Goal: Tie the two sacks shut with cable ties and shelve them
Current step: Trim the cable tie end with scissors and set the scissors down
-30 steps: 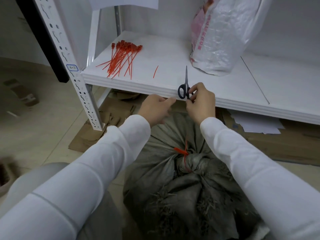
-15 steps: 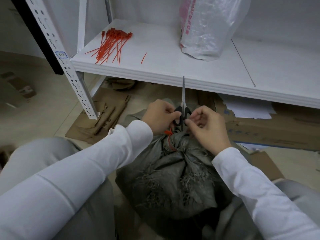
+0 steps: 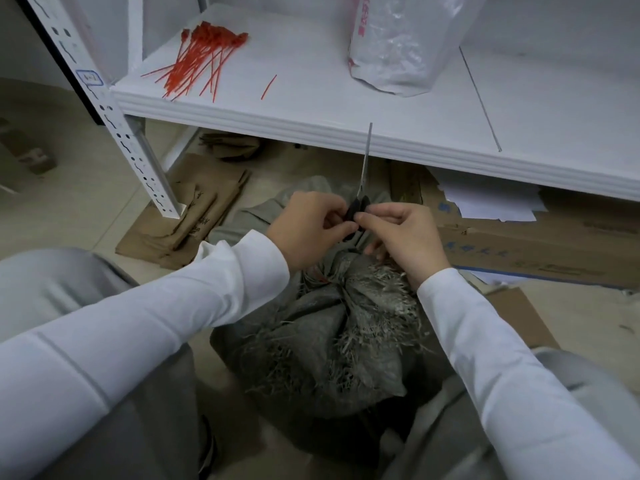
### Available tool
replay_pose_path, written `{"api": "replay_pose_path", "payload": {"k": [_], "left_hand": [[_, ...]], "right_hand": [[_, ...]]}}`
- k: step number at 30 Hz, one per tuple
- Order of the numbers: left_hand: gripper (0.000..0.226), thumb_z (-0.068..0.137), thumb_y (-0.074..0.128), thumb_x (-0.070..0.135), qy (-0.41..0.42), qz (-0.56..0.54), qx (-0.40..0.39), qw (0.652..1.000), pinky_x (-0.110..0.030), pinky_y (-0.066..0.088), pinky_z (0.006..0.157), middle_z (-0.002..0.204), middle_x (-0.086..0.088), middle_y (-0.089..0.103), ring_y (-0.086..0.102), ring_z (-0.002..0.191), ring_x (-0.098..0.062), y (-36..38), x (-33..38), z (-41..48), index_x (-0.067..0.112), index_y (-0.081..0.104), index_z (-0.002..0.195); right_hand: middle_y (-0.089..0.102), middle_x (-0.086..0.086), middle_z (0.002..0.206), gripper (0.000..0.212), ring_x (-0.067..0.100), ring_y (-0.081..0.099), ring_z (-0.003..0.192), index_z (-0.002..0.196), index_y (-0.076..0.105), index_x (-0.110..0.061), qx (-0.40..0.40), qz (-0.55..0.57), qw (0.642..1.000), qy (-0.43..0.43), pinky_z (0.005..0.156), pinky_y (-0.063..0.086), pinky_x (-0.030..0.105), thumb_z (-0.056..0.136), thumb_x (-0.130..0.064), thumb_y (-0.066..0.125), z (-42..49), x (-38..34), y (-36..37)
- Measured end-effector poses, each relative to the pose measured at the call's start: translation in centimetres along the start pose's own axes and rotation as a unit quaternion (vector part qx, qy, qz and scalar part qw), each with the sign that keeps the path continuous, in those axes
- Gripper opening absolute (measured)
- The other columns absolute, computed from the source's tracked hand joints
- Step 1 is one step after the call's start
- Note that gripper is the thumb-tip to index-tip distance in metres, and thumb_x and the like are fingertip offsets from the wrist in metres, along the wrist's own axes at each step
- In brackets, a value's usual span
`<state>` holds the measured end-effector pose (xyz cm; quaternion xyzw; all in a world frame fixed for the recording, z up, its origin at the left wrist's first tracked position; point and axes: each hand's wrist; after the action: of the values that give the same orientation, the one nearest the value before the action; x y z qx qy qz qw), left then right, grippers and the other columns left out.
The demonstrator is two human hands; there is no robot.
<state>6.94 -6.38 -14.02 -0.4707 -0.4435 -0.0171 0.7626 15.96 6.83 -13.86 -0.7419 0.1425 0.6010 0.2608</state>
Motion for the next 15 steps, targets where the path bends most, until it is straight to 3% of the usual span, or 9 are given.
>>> {"api": "replay_pose_path", "payload": {"k": [4, 8, 10, 13, 15], "left_hand": [[0.019, 0.089, 0.063, 0.027, 0.017, -0.025, -0.055, 0.998, -0.027, 0.052, 0.066, 0.076, 0.003, 0.066, 0.063, 0.072, -0.013, -0.9, 0.4, 0.9, 0.010, 0.070, 0.095], [0.024, 0.096, 0.051, 0.029, -0.023, -0.025, -0.056, 0.998, -0.034, 0.053, 0.072, 0.081, 0.000, 0.069, 0.064, 0.075, -0.016, -2.4, -0.1, 2.0, 0.014, 0.069, 0.094], [0.022, 0.096, 0.051, 0.028, -0.040, 0.045, -0.063, 0.996, -0.035, 0.053, 0.079, 0.092, 0.000, 0.070, 0.063, 0.079, -0.014, -2.8, -0.9, 2.4, 0.016, 0.069, 0.099], [0.025, 0.092, 0.058, 0.024, -0.059, 0.178, -0.164, 0.968, -0.036, 0.050, 0.091, 0.113, -0.001, 0.067, 0.061, 0.099, -0.018, -2.8, -2.0, 2.5, 0.018, 0.066, 0.115], [0.031, 0.090, 0.062, 0.025, -0.072, 0.195, -0.222, 0.953, -0.034, 0.048, 0.092, 0.118, -0.002, 0.065, 0.060, 0.104, -0.020, -2.6, -2.3, 2.3, 0.017, 0.064, 0.119]], "right_hand": [[0.069, 0.006, 0.071, 0.015, 0.008, 0.058, 0.044, 0.100, 0.068, -0.005, -0.009, 0.035, 0.999, 0.000, 0.041, 0.044, 0.019, 0.086, -0.008, 0.071, 0.6, -0.2, -0.1], [0.069, 0.011, 0.073, 0.015, 0.007, 0.058, 0.046, 0.098, 0.071, 0.002, -0.008, 0.024, 1.000, -0.015, 0.043, 0.045, 0.019, 0.085, -0.006, 0.071, 1.5, -0.2, -0.4], [0.069, 0.010, 0.072, 0.014, 0.008, 0.061, 0.051, 0.094, 0.071, 0.000, -0.001, 0.015, 1.000, -0.019, 0.045, 0.047, 0.019, 0.082, -0.006, 0.074, 1.9, -0.1, -0.6], [0.068, 0.005, 0.066, 0.014, 0.007, 0.062, 0.052, 0.091, 0.071, -0.001, 0.005, -0.005, 1.000, -0.016, 0.045, 0.046, 0.019, 0.080, -0.007, 0.077, 2.2, 0.2, -0.6], [0.067, 0.003, 0.063, 0.011, 0.006, 0.062, 0.051, 0.087, 0.070, -0.004, -0.001, -0.022, 1.000, -0.013, 0.045, 0.045, 0.018, 0.079, -0.009, 0.078, 2.3, 0.4, -0.6]]}}
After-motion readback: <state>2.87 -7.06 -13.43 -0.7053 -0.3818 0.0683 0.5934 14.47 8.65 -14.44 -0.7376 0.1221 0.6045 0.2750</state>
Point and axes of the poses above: each hand's wrist, its own z-axis towards the middle knuckle, its own y-axis out of the palm, x = y × z
